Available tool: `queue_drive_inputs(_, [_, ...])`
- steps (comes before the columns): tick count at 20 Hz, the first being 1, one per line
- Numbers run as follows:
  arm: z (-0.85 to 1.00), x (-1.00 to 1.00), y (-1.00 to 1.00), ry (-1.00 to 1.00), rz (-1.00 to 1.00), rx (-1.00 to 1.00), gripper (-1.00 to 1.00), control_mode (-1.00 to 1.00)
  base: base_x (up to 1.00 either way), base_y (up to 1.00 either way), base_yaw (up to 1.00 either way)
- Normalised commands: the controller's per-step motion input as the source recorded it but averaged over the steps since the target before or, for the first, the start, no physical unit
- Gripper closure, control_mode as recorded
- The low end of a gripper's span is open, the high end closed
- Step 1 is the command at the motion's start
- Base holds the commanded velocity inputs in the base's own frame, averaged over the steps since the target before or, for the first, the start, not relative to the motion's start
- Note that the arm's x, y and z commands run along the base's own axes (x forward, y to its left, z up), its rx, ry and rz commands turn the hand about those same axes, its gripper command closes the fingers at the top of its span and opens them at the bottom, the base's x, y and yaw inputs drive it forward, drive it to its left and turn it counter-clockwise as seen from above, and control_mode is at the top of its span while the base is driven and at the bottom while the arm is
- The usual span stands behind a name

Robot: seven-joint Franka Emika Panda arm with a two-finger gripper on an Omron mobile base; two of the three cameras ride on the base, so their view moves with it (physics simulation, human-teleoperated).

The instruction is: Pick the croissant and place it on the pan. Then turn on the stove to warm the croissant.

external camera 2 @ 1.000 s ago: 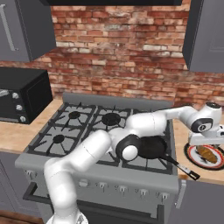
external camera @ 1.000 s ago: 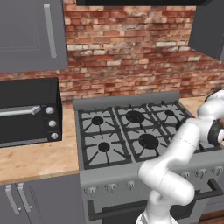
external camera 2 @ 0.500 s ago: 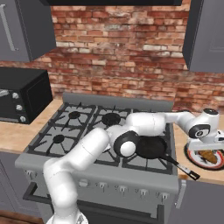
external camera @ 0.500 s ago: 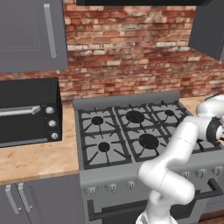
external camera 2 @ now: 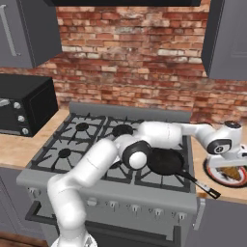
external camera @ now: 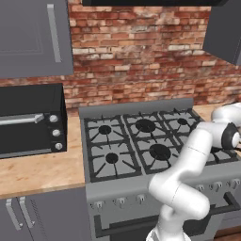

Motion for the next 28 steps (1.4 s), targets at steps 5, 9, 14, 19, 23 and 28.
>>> queue_drive_inputs(5, [1.00, -0.40, 0.02, -0.22, 0.00, 0.00, 1.00, -1.00, 0.00, 0.00, 0.00])
queue_drive_inputs(9, [0.73, -0.38, 0.17, -0.19, 0.00, 0.00, 1.00, -1.00, 0.00, 0.00, 0.00])
queue_drive_inputs(14, [0.20, -0.17, 0.21, -0.03, 0.00, 0.00, 1.00, -1.00, 0.00, 0.00, 0.00])
queue_drive_inputs(19, [0.92, -0.45, 0.70, -0.09, 0.00, 0.00, 1.00, -1.00, 0.00, 0.00, 0.00])
queue_drive_inputs(23, [0.36, -0.16, 0.26, -0.02, 0.00, 0.00, 1.00, -1.00, 0.00, 0.00, 0.00])
queue_drive_inputs(28, [0.24, -0.16, 0.65, 0.00, 0.00, -0.01, 1.00, -1.00, 0.00, 0.00, 0.00])
